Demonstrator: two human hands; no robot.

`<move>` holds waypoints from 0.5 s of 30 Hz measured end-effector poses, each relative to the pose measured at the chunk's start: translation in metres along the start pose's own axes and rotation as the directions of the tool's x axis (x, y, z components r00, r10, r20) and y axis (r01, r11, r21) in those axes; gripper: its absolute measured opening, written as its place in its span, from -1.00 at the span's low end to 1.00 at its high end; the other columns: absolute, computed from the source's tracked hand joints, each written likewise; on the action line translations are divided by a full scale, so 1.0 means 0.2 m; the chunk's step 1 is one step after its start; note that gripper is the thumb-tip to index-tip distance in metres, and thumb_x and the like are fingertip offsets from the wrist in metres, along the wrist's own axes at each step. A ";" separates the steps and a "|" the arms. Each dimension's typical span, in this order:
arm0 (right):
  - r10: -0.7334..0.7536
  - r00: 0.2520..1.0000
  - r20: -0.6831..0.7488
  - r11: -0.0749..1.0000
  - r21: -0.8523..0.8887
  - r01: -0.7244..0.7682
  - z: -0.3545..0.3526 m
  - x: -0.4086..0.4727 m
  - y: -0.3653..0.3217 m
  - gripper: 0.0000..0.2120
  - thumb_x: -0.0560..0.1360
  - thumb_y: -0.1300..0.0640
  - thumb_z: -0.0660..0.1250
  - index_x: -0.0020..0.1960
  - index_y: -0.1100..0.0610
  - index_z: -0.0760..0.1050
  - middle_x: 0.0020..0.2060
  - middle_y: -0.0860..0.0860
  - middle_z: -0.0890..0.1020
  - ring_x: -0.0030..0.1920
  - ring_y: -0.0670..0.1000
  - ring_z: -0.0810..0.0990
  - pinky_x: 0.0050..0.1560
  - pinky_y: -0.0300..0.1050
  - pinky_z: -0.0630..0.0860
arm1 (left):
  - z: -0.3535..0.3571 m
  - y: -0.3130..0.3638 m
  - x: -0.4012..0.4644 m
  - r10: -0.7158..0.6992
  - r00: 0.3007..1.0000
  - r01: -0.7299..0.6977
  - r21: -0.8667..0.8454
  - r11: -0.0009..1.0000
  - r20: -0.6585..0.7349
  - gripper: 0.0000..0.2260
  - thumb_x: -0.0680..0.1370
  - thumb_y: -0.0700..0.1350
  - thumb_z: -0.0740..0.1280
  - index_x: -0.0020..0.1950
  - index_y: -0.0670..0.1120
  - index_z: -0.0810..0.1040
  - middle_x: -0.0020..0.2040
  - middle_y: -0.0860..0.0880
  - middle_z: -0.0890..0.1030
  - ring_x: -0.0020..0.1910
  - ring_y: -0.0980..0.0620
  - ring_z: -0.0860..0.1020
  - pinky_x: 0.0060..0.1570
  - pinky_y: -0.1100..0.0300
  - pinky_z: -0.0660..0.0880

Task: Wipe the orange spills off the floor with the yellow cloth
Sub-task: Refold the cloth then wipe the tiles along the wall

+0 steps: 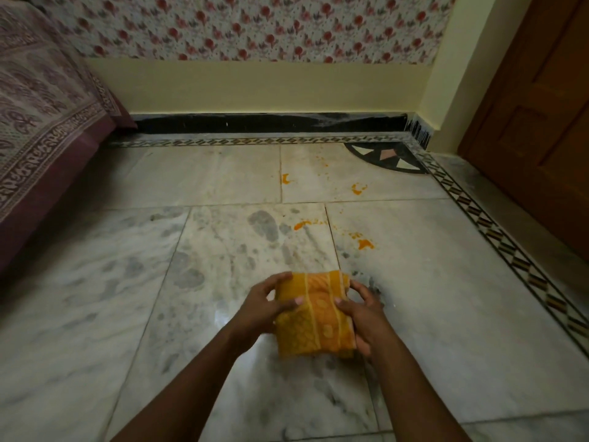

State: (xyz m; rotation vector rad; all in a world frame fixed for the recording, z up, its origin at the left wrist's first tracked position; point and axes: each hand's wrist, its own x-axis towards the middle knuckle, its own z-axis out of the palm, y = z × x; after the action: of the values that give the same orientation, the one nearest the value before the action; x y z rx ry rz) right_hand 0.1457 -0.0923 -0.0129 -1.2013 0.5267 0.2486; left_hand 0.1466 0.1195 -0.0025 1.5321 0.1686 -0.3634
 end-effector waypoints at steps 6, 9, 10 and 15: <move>0.060 0.996 0.067 0.998 0.028 -0.062 -0.03 -0.02 0.09 -0.30 0.57 0.57 0.16 0.44 -0.13 0.42 0.30 0.24 0.55 0.21 0.35 0.61 0.03 0.31 0.66 | 0.01 -0.28 -0.06 0.385 0.923 -0.209 0.826 0.524 -0.011 -0.45 0.34 0.23 0.43 0.29 0.09 0.59 0.34 -0.05 0.41 0.26 -0.16 0.48 0.09 -0.09 0.56; 0.090 0.992 0.090 0.994 0.052 -0.095 -0.04 -0.02 0.08 -0.39 0.59 0.52 0.14 0.44 -0.04 0.44 0.29 0.28 0.58 0.18 0.35 0.63 0.04 0.31 0.66 | 0.12 -0.30 -0.14 0.483 0.847 -0.436 0.810 0.392 0.222 -0.61 0.44 0.28 0.38 0.16 0.10 0.60 0.21 0.06 0.48 0.15 0.01 0.47 0.05 0.02 0.45; 0.098 0.991 0.091 0.992 0.071 -0.105 -0.04 -0.03 0.07 -0.44 0.61 0.48 0.15 0.46 -0.01 0.43 0.27 0.29 0.60 0.15 0.34 0.64 0.00 0.27 0.67 | 0.15 -0.31 -0.16 0.469 0.841 -0.476 0.781 0.404 0.270 -0.59 0.45 0.31 0.40 0.18 0.11 0.57 0.20 0.10 0.49 0.16 0.07 0.47 0.07 0.05 0.42; 0.123 0.987 0.104 0.978 0.157 -0.138 -0.06 -0.04 0.04 -0.61 0.68 0.31 0.17 0.42 -0.03 0.42 0.17 0.28 0.64 0.00 0.23 0.67 -0.17 0.13 0.65 | 0.23 -0.29 -0.16 0.548 0.775 -0.554 0.756 0.349 0.315 -0.60 0.51 0.25 0.41 0.21 0.04 0.54 0.17 0.08 0.54 0.12 0.08 0.51 0.05 0.04 0.54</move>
State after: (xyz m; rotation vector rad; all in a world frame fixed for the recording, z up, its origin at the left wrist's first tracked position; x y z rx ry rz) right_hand 0.1312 -0.0996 -0.0186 -0.9919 0.5339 0.3657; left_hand 0.0915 0.0786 -0.0446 2.4103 -0.6489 0.1701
